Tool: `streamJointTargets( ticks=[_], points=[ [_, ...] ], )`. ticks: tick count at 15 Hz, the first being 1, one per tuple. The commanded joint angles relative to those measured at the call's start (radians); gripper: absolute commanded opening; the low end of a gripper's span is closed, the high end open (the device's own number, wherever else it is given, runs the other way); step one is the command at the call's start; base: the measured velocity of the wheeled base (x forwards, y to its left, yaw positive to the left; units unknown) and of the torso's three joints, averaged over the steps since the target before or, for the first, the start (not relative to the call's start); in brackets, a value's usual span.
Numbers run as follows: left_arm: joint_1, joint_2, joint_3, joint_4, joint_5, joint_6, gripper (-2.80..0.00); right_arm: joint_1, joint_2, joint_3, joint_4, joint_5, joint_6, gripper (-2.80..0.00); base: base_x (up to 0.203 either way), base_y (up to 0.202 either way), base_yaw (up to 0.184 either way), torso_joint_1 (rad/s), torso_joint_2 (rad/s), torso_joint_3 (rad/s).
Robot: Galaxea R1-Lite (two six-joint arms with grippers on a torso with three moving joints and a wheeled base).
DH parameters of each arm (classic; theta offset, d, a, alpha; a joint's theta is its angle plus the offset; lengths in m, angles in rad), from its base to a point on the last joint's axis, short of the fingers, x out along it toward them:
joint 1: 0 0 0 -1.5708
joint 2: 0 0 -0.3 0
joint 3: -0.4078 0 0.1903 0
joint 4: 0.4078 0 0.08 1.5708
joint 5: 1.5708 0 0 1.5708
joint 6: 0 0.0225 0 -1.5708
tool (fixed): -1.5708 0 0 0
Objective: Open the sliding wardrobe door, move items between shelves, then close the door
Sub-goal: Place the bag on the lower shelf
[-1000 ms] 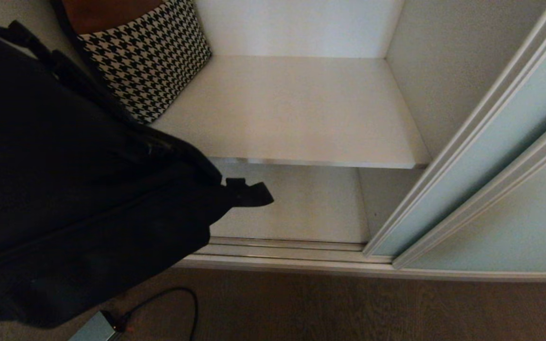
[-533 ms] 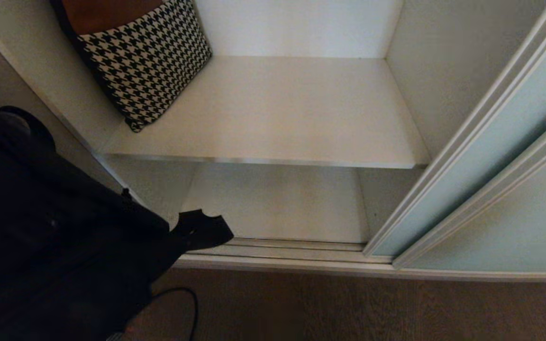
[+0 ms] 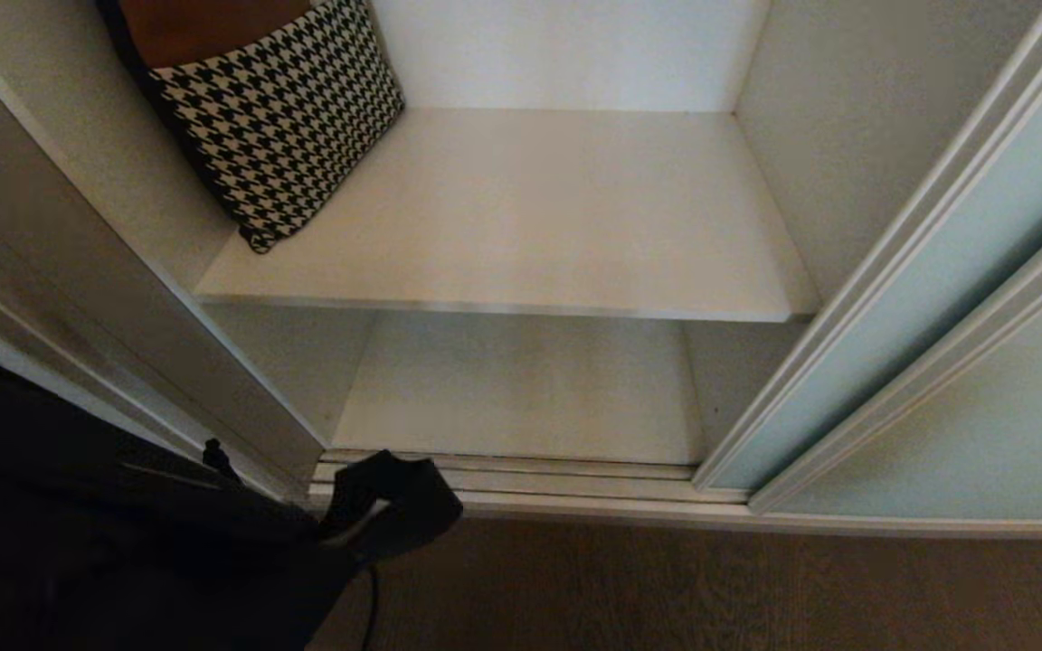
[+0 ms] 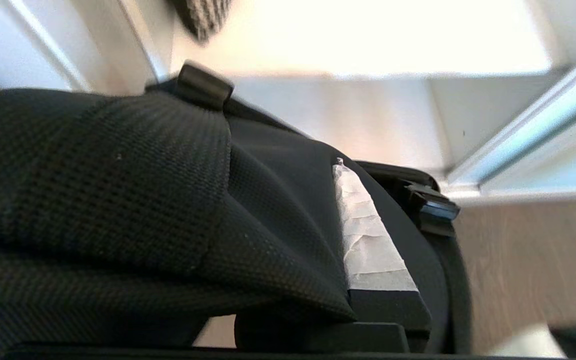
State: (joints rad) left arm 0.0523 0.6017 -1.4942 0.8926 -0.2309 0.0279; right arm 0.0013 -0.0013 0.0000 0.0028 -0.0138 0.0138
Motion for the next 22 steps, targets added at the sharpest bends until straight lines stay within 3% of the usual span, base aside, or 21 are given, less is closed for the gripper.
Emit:
streamJointTargets(
  ticks=[1,18,22],
  points=[
    [0.006,-0.052,0.015,0.064,-0.002,0.000,-2.80,0.000,-0.001,0.000,0.000,0.000,0.000,-2.80,0.000,0.000,0.000,0.000,0.00,0.000],
    [0.006,-0.131,0.103,0.092,0.013,0.006,-2.80,0.000,0.000,0.000,0.000,0.000,0.000,-2.80,0.000,0.000,0.000,0.000,0.00,0.000],
    [0.006,-0.129,0.103,0.092,0.014,0.006,-2.80,0.000,0.000,0.000,0.000,0.000,0.000,-2.80,-0.151,0.000,-0.001,0.002,0.00,0.002]
  ],
)
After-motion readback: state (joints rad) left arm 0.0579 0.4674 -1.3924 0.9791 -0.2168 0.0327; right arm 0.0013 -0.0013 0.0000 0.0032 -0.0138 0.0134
